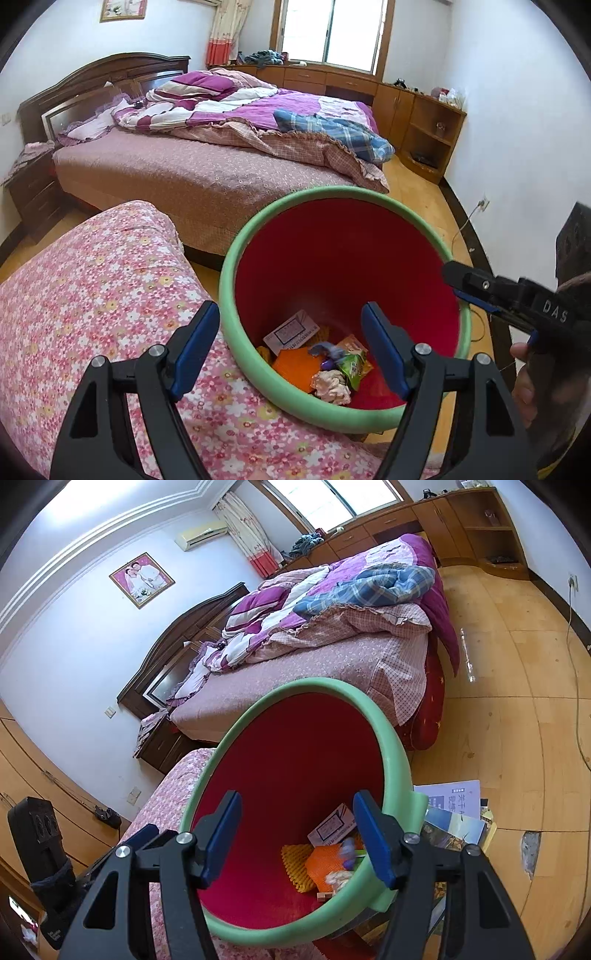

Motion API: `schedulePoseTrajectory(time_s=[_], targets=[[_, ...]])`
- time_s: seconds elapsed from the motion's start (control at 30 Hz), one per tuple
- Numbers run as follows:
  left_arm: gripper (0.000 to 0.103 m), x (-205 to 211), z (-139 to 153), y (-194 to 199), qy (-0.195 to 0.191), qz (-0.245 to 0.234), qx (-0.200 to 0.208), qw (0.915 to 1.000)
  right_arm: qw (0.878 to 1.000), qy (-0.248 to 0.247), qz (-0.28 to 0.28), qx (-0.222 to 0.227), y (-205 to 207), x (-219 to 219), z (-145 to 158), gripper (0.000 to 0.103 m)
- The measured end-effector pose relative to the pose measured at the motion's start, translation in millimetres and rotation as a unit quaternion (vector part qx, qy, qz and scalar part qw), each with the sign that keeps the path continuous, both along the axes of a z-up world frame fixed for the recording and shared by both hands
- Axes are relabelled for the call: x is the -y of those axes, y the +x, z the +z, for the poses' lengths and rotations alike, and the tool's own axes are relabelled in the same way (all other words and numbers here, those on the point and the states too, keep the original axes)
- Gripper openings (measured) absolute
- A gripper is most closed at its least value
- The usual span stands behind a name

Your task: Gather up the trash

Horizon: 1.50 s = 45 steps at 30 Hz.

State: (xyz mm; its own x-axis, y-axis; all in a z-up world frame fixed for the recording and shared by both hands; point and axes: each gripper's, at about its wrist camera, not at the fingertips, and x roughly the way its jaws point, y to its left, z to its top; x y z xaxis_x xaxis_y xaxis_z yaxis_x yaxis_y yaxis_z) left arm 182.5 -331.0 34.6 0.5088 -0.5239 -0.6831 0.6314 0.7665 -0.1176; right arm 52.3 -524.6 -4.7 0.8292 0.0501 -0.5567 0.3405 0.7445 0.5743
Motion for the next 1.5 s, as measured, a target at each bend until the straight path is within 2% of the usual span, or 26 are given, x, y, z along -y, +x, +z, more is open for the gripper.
schedulePoseTrajectory(time_s=[0.27,0.53,0.63,0.77,0.93,1.0,1.2,1.5], targets=[[0.079,-32,23,-17,-0.022,0.026,-0.004,0.9994,1.0,-0.018,0.001,0.009,-18,-18,20,0.066],[0.079,-81,48,-42,-0.041,0.064,-0.003,0.9971,0.999,-0.035,0.029,0.026,-36,-57,47,0.069],[0.079,-101,56,-48,-0.046,0.083,-0.001,0.9955,0.998,-0.038,0.047,0.032,-41,-76,55,0.076],[0.079,-128,65,-61,-0.048,0.106,0.008,0.9932,0.995,-0.053,0.072,0.037,-47,-107,68,0.078],[0.079,-168,73,-81,-0.052,0.141,0.015,0.9886,0.991,-0.068,0.104,0.043,-50,-142,79,0.079],[0.079,-184,75,-87,-0.05,0.161,0.018,0.9856,0.989,-0.074,0.12,0.047,-51,-158,83,0.084],[0.079,-229,79,-103,-0.049,0.21,0.027,0.9761,0.983,-0.092,0.153,0.051,-56,-199,89,0.084],[0.079,-275,73,-136,-0.038,0.262,0.04,0.9636,0.972,-0.13,0.187,0.053,-69,-251,90,0.089]])
